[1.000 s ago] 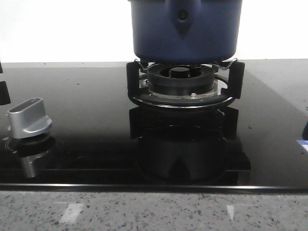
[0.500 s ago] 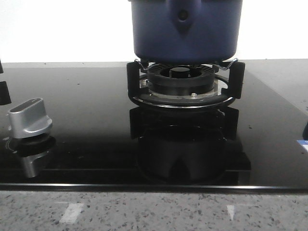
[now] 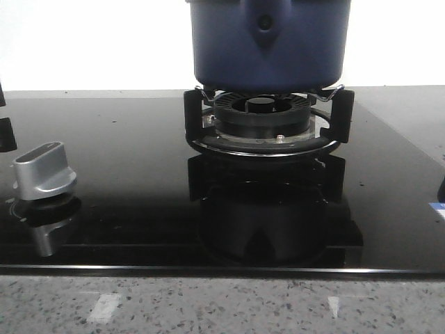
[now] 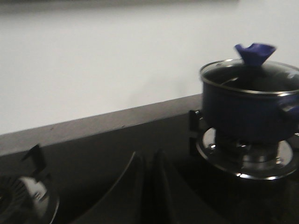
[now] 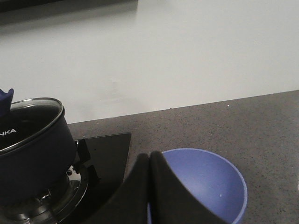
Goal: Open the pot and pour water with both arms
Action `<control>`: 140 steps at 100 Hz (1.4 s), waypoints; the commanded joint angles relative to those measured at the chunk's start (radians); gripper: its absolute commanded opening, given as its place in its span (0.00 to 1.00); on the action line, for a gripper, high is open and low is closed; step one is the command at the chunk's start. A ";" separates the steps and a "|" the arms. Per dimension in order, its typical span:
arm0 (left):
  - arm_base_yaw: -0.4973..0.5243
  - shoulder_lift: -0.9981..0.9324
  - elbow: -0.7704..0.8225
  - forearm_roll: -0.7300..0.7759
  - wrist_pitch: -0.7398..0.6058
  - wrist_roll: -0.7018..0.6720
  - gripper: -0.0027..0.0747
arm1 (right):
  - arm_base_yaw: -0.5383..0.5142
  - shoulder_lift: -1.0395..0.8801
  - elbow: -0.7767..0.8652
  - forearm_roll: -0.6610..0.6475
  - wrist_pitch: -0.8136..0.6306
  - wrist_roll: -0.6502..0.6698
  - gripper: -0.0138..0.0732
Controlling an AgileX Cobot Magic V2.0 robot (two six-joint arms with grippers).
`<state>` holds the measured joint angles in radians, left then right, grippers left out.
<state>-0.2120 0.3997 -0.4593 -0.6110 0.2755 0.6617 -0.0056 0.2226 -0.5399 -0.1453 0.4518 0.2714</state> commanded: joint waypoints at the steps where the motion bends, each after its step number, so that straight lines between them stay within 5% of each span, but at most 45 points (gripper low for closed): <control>1: 0.077 -0.058 0.045 0.090 -0.030 -0.114 0.01 | 0.002 0.007 -0.024 -0.005 -0.074 -0.009 0.07; 24: 0.139 -0.207 0.261 0.363 -0.154 -0.457 0.01 | 0.002 0.007 -0.024 -0.005 -0.074 -0.009 0.07; 39: 0.146 -0.298 0.386 0.394 -0.312 -0.486 0.01 | 0.002 0.007 -0.024 -0.005 -0.074 -0.009 0.07; 100: 0.219 -0.431 0.492 0.431 -0.033 -0.559 0.01 | 0.002 0.007 -0.024 -0.005 -0.074 -0.009 0.07; 140: 0.219 -0.431 0.492 0.431 -0.020 -0.559 0.01 | 0.002 0.007 -0.024 -0.005 -0.074 -0.009 0.07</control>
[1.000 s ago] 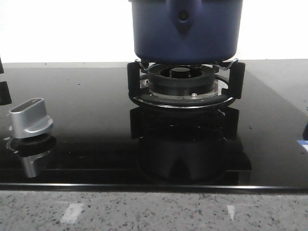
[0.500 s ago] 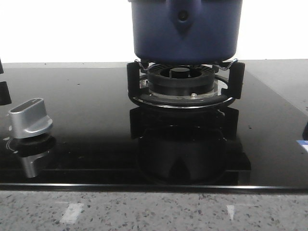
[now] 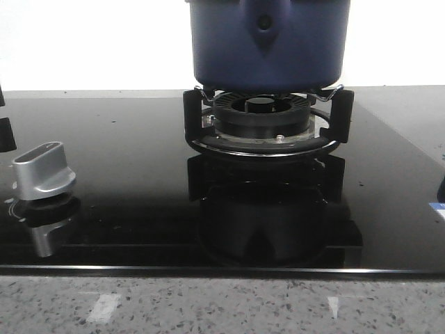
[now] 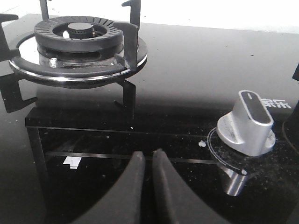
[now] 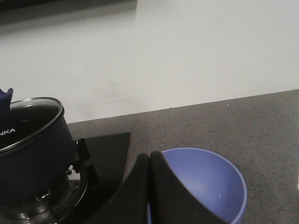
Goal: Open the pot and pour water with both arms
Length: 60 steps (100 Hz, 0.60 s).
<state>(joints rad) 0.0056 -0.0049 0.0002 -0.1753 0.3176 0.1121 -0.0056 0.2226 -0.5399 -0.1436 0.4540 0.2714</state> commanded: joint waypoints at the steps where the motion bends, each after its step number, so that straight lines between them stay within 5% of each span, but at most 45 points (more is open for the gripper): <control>1: 0.002 -0.026 0.032 -0.004 -0.062 -0.010 0.01 | 0.002 0.007 -0.024 -0.007 -0.076 -0.009 0.07; 34: 0.002 -0.026 0.032 -0.004 -0.062 -0.010 0.01 | 0.002 0.007 -0.023 -0.007 -0.078 -0.009 0.07; 60: 0.002 -0.026 0.032 -0.004 -0.062 -0.010 0.01 | -0.039 -0.015 0.141 -0.041 -0.096 -0.009 0.07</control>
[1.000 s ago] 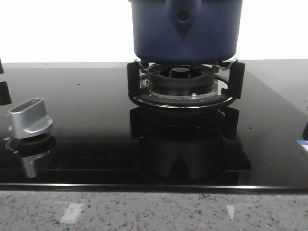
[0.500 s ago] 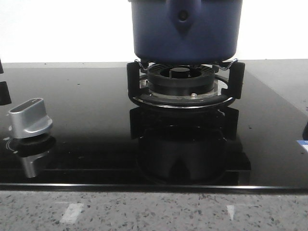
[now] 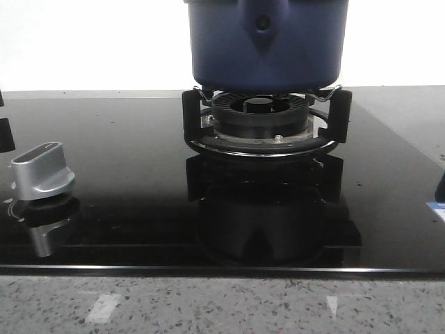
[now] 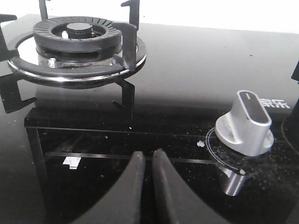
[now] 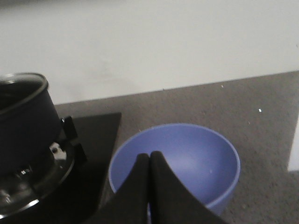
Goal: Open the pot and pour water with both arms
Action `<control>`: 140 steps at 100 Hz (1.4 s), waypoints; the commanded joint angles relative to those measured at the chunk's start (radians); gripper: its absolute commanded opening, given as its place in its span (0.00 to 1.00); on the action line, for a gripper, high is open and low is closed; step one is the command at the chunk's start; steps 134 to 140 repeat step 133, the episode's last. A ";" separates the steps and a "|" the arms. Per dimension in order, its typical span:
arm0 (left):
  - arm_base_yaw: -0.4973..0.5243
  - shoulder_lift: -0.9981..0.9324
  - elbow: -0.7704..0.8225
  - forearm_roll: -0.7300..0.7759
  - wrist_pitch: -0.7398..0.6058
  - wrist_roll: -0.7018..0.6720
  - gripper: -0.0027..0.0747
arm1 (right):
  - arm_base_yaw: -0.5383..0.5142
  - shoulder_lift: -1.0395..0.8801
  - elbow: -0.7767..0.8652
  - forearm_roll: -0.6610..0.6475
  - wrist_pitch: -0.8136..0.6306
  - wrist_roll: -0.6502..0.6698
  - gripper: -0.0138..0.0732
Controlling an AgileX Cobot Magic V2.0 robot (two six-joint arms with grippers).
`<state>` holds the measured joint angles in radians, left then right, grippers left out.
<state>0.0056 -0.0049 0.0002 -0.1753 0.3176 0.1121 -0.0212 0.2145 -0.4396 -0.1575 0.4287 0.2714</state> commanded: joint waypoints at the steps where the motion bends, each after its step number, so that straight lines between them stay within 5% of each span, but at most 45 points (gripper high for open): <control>1: 0.002 -0.026 0.032 -0.004 -0.062 -0.010 0.01 | -0.028 -0.012 0.049 -0.027 -0.071 -0.009 0.07; 45: 0.002 -0.026 0.032 -0.004 -0.062 -0.010 0.01 | -0.098 -0.244 0.477 -0.027 -0.170 -0.009 0.07; 140: 0.002 -0.026 0.032 -0.004 -0.062 -0.010 0.01 | -0.098 -0.244 0.478 -0.030 -0.110 -0.015 0.07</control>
